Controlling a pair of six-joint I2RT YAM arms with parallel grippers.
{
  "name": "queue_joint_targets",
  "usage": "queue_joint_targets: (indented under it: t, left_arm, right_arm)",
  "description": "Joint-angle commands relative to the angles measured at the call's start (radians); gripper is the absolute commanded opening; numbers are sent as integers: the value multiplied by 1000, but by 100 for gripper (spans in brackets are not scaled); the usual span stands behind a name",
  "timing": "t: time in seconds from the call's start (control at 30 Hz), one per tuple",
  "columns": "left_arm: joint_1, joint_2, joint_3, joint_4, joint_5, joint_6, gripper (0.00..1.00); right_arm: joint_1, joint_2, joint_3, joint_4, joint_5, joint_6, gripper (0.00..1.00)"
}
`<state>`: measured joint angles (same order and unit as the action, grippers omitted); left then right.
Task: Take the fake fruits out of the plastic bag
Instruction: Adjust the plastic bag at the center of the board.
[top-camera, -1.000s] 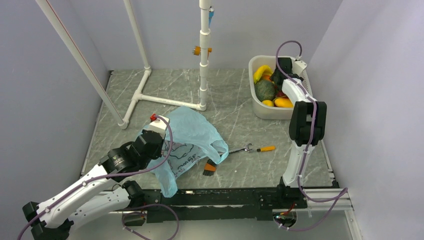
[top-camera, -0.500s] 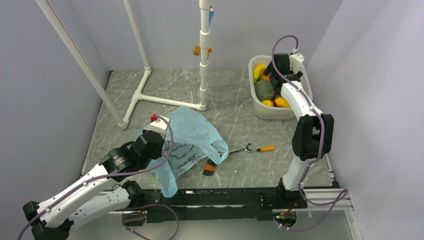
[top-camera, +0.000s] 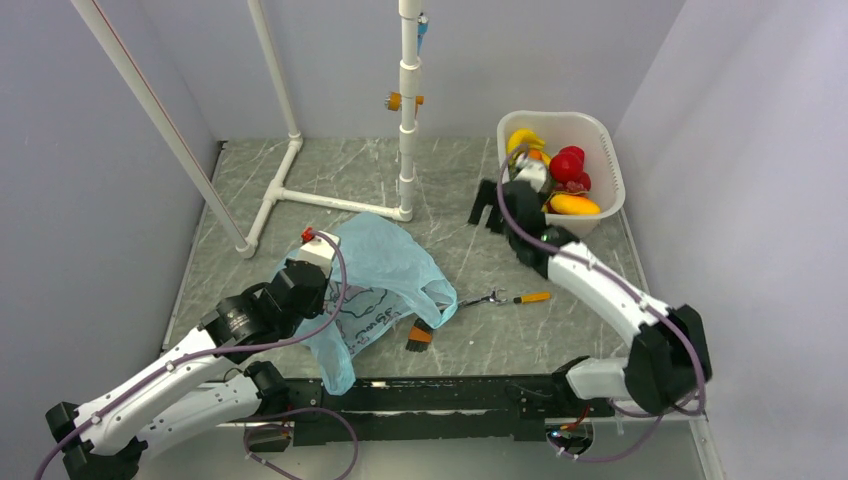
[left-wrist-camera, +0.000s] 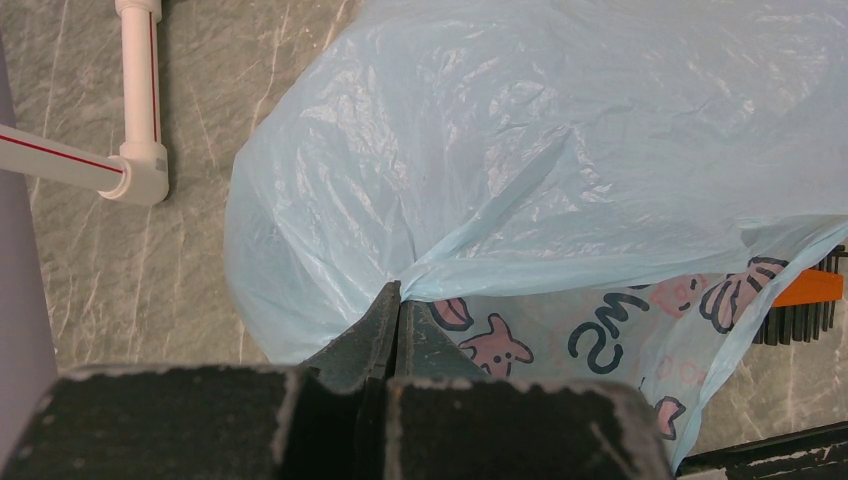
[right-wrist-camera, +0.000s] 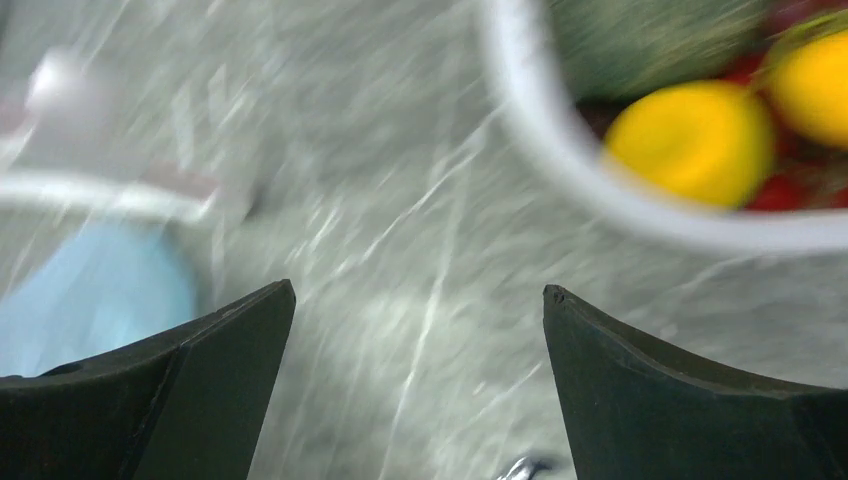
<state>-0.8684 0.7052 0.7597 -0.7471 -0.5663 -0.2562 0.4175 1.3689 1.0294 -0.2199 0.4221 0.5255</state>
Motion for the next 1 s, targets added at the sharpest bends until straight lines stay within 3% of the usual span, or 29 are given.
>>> queue_joint_targets:
  t: [0.0, 0.3, 0.47, 0.57, 0.7, 0.97]
  left_arm:
    - [-6, 10, 43, 9, -11, -3, 0]
    - [-6, -67, 33, 42, 14, 12, 0]
    - [-6, -137, -19, 146, 200, 87, 0]
    - [-6, -130, -4, 146, 278, 93, 0]
    - [-6, -120, 45, 175, 332, 100, 0]
    - [-7, 74, 329, 181, 389, 129, 0]
  right_arm:
    - [140, -181, -193, 213, -224, -75, 96]
    - [398, -465, -379, 297, -335, -164, 96]
    - [508, -561, -391, 365, -489, -168, 96]
    - [578, -556, -389, 406, -548, -163, 96]
    - [667, -496, -389, 424, -509, -164, 96]
    - [737, -400, -367, 414, -370, -156, 96]
